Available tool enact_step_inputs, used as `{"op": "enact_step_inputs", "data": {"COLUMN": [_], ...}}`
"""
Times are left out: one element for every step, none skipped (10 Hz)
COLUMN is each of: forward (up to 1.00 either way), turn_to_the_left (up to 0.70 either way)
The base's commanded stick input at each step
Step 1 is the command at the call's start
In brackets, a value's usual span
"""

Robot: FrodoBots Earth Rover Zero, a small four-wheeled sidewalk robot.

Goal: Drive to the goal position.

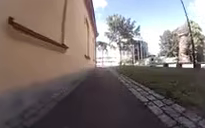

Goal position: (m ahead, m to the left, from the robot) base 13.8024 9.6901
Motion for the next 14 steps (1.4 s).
{"op": "enact_step_inputs", "data": {"forward": [0.85, 0.85, 0.85, 0.85, 0.85, 0.85, 0.85, 0.85, 0.85, 0.85, 0.85, 0.99, 1.0, 1.0], "turn_to_the_left": [-0.23, -0.34, -0.04, 0.0, 0.0, 0.0, 0.0, 0.0, 0.0, 0.0, 0.0, 0.0, -0.08, -0.16]}}
